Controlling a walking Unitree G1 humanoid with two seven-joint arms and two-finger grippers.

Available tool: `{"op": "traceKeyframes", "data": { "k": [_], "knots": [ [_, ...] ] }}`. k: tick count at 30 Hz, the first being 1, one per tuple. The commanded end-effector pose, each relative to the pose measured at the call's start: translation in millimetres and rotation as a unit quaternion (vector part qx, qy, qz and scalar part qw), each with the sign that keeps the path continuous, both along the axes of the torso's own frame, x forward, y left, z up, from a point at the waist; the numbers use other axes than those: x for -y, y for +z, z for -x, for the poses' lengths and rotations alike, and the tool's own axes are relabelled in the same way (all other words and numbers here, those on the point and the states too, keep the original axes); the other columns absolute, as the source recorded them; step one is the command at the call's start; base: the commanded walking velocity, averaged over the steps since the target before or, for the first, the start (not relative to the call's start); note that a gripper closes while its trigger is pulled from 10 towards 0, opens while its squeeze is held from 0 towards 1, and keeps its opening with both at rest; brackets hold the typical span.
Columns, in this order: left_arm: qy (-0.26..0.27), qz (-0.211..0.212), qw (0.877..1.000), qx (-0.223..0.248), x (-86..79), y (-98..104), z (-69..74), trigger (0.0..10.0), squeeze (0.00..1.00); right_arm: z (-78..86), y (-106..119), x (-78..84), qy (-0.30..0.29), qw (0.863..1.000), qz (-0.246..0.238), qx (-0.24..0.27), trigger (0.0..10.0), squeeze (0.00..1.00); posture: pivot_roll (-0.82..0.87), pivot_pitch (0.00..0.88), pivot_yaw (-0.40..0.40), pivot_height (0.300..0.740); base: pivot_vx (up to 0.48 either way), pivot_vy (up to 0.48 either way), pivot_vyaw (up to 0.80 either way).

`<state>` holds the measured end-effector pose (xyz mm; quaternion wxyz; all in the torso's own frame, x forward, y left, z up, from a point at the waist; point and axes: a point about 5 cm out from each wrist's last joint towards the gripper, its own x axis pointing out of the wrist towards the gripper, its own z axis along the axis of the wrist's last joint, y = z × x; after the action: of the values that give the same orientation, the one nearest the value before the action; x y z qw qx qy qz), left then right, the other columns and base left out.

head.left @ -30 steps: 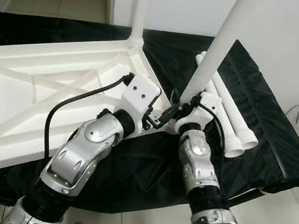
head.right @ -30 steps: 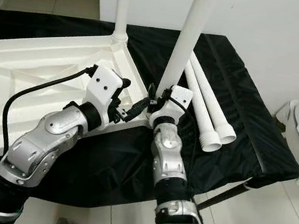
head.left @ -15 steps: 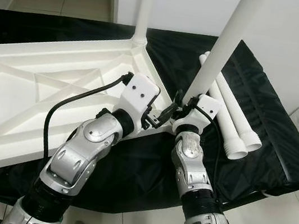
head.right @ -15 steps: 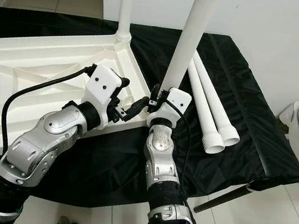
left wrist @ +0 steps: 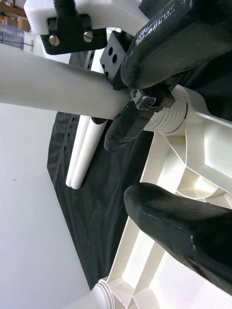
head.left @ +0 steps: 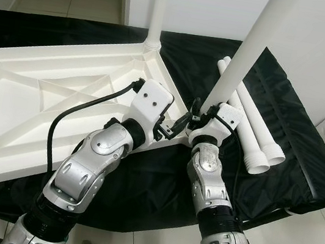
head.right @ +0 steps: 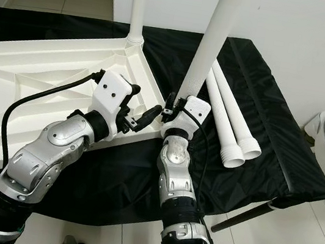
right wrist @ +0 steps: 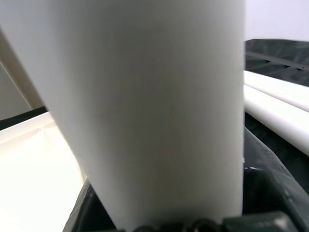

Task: Building children table

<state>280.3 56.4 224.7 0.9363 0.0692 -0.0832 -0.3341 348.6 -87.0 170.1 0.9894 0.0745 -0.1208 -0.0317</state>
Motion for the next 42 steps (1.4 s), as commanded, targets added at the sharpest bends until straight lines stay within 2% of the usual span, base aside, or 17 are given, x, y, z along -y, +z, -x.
{"op": "traceKeyframes", "data": {
  "k": [1,9,13,17,18,21,23,24,26,28,31,33,36,42],
  "knots": [
    [-0.003,0.0,1.0,0.002,1.8,1,2.8,10.0,0.0,-1.6,-13,-5.2,0.01,0.999,-0.025,-0.042,10.0,0.0,0.02,0.112,-0.035,0.74,0.0,0.0,0.0],
    [-0.003,-0.001,1.0,0.003,2.1,1,2.9,10.0,0.0,-6.9,-17,4.4,0.019,0.997,-0.032,-0.066,10.0,0.0,0.02,0.112,-0.036,0.74,0.0,0.0,0.0],
    [-0.003,0.0,1.0,0.003,2.0,1,3.5,10.0,0.0,-7.3,-32,14.5,0.019,0.994,-0.017,-0.105,10.0,0.0,0.02,0.111,-0.037,0.74,0.0,0.0,0.0],
    [-0.003,0.0,1.0,0.003,2.0,1,3.5,10.0,0.0,-7.3,-32,14.5,0.019,0.994,-0.017,-0.105,10.0,0.0,0.02,0.111,-0.037,0.74,0.0,0.0,0.0],
    [-0.003,-0.001,1.0,0.003,1.9,1,3.9,10.0,0.0,-2.0,-36,15.8,0.026,0.995,0.018,-0.093,10.0,0.0,0.02,0.112,-0.039,0.74,0.0,0.0,0.0],
    [-0.003,-0.001,1.0,0.003,1.9,1,3.9,10.0,0.0,-2.0,-36,15.8,0.026,0.995,0.018,-0.093,10.0,0.0,0.02,0.112,-0.039,0.74,0.0,0.0,0.0],
    [-0.002,-0.002,1.0,0.003,1.6,0,4.2,10.0,0.0,5.7,-32,13.2,0.043,0.996,0.054,-0.05,10.0,0.0,0.03,0.111,-0.039,0.74,0.0,0.0,0.0],
    [-0.002,-0.002,1.0,0.003,1.6,0,4.2,10.0,0.0,5.7,-32,13.2,0.043,0.996,0.054,-0.05,10.0,0.0,0.03,0.111,-0.039,0.74,0.0,0.0,0.0],
    [-0.001,-0.001,1.0,0.004,0.9,1,4.2,10.0,0.0,16.9,-30,9.0,0.07,0.995,0.072,-0.005,10.0,0.0,0.03,0.107,-0.04,0.74,0.0,0.0,0.0],
    [0.0,-0.002,1.0,0.004,0.4,0,4.2,10.0,0.0,20.3,-33,8.3,0.081,0.994,0.078,-0.004,10.0,0.0,0.03,0.104,-0.04,0.74,0.0,0.0,0.0],
    [0.0,-0.003,1.0,0.004,0.3,0,4.5,10.0,0.0,17.9,-33,8.4,0.087,0.993,0.074,-0.012,10.0,0.0,0.03,0.104,-0.037,0.74,0.0,0.0,0.0],
    [-0.003,-0.003,1.0,0.004,1.0,0,4.8,10.0,0.0,8.1,-31,7.4,0.103,0.992,0.055,-0.042,10.0,0.0,0.03,0.101,-0.037,0.74,0.0,0.0,0.0],
    [-0.004,-0.004,1.0,0.005,1.5,0,5.1,10.0,0.0,2.3,-30,9.4,0.104,0.992,0.039,-0.058,10.0,0.0,0.03,0.1,-0.036,0.74,0.0,0.0,0.0],
    [-0.005,-0.005,1.0,0.005,1.8,0,5.6,10.0,0.0,-2.6,-31,16.7,0.094,0.992,0.025,-0.076,10.0,0.0,0.03,0.096,-0.038,0.74,0.0,0.0,0.0]
  ]
}}
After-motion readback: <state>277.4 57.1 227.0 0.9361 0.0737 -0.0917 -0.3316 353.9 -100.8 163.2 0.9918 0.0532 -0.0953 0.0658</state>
